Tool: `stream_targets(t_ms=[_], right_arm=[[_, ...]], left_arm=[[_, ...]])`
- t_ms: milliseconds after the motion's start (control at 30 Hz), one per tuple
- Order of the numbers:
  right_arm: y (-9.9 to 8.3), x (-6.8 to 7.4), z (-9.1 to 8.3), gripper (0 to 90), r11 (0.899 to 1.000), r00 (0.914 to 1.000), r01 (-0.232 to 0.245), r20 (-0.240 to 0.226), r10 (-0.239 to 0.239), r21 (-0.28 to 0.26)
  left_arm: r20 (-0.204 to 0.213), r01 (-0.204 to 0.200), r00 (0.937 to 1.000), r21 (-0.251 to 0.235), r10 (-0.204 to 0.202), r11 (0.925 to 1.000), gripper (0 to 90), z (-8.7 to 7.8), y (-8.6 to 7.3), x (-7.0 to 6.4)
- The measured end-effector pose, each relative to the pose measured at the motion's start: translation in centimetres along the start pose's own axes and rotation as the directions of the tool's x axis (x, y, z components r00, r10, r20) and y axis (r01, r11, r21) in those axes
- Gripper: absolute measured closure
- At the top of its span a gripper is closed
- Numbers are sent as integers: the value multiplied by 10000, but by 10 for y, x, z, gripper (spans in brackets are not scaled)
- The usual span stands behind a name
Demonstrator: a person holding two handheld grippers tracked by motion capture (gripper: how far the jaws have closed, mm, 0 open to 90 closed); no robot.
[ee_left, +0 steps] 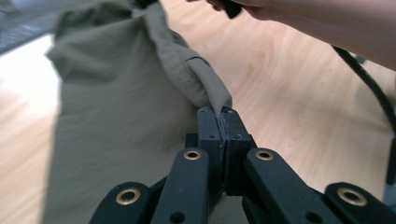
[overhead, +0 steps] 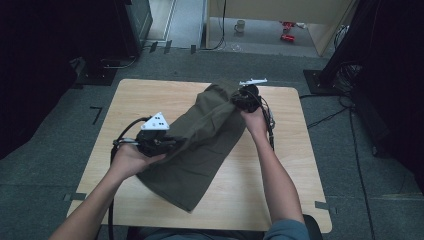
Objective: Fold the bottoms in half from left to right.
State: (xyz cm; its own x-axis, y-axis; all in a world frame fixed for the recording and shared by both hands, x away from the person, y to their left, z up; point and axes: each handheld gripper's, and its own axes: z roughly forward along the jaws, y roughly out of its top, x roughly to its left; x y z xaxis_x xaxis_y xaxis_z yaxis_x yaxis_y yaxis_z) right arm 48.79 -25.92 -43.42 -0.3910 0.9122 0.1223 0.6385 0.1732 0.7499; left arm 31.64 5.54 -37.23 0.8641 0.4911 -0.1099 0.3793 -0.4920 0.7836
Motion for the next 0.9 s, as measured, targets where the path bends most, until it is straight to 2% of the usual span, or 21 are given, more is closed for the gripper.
stream_targets(t_ms=[67,100,167,267,333,367,467,533,600,633,667,733,767,800,867,900], right_arm=[[-3,-2,0,841,9999,10000,-26,38,25,113],[-7,-5,0,830,9996,10000,-20,83,17,291],[-11,-8,0,815,9985,9999,61,158,-70,547],[-17,-13,-5,758,9993,9991,208,362,-220,312],[-19,-16,-8,742,9996,9991,90,410,-101,274],[-20,-19,-13,732,9999,9993,7,380,-13,145],[-21,-20,-18,732,9997,9993,35,368,-43,221],[-21,-20,-21,731,9999,9994,53,329,-58,152],[-23,-18,-23,731,9999,9996,96,256,-97,51],[-24,-16,-22,732,9999,9998,96,171,-97,87],[-25,-14,-22,732,9999,9999,108,109,-109,86],[-27,-11,-20,732,9998,9999,150,50,-150,100],[-28,-9,-19,731,9998,9999,170,-27,-169,117],[-29,-7,-19,731,9998,9998,170,-60,-169,135],[-31,-3,-17,717,9994,9995,213,-234,-207,257],[-31,-3,-17,717,9994,9995,213,-234,-207,257]], left_arm=[[131,28,9999,2,-28,10000,897,5,-1,-2],[425,75,9991,125,-80,9999,896,12,-4,-7],[633,98,9979,247,-113,9996,894,18,-7,-12],[930,30,9956,451,-72,9990,878,26,-12,-19],[1076,9,9942,419,-54,9991,808,27,-13,-19],[1370,174,9903,371,-223,9992,784,26,-14,-19],[1363,157,9905,242,-189,9996,745,19,-14,-17],[1142,79,9934,101,-90,9999,738,14,-14,-12],[1100,70,9939,107,-82,9999,737,13,-15,-9],[902,146,9958,109,-155,9998,736,14,-17,3],[828,119,9965,138,-130,9998,736,15,-18,8],[728,96,9973,89,-102,9999,735,16,-19,12],[634,188,9978,124,-196,9997,735,19,-22,22],[552,79,9984,105,-85,9999,733,22,-23,28],[360,5,9994,174,-12,9998,733,27,-26,39],[360,5,9994,174,-12,9998,733,27,-26,39]])
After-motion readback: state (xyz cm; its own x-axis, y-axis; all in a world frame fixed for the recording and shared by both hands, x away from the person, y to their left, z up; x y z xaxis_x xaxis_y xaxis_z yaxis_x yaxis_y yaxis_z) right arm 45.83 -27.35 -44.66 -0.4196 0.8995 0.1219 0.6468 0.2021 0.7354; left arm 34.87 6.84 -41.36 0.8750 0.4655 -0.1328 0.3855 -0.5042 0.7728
